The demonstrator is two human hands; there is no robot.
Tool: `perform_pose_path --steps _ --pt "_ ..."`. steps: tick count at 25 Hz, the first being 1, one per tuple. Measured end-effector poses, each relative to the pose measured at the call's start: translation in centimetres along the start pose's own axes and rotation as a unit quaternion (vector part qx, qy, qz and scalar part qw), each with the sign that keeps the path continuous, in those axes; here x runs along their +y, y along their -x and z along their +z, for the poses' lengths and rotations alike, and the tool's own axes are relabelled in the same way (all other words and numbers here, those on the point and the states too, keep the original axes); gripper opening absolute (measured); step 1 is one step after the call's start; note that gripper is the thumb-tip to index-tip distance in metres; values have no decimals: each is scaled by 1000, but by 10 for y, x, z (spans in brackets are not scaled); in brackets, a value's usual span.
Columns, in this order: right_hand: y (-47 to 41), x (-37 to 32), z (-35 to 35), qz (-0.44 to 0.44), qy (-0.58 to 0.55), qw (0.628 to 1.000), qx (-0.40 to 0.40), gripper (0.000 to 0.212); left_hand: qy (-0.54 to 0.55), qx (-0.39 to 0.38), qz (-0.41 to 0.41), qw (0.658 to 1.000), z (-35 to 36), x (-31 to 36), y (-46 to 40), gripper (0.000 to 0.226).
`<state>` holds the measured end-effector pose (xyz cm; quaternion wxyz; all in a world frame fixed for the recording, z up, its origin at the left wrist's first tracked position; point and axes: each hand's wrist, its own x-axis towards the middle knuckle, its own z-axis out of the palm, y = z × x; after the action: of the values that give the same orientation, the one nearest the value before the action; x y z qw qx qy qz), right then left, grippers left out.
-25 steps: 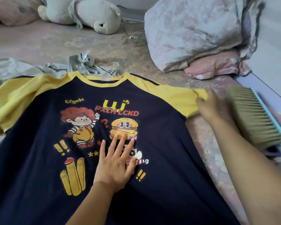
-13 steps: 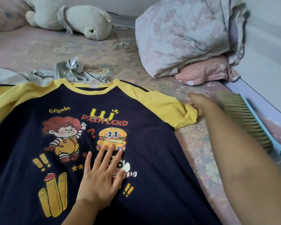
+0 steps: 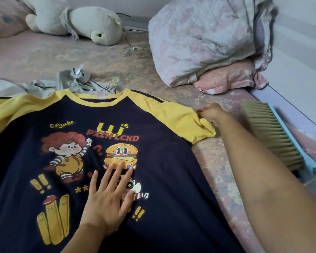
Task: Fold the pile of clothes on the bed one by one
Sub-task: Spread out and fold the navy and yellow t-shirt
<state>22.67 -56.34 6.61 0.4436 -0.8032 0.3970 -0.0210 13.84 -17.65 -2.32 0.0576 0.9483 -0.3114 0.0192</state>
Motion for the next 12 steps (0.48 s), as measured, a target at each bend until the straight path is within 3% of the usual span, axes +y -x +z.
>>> perform_pose_path --steps 3,7,9,12 --pt "6 1 -7 -52 -104 993 9 27 -21 -6 15 1000 -5 -1 0 58" --pt "0 0 -36 -126 -114 971 170 29 20 62 -3 998 -34 33 -51 59" --pt "-5 12 -43 -116 -31 971 205 30 81 24 -26 996 -42 65 -93 67" --pt "-14 29 -38 -44 -22 991 126 11 71 -96 -35 992 -21 101 -137 60"
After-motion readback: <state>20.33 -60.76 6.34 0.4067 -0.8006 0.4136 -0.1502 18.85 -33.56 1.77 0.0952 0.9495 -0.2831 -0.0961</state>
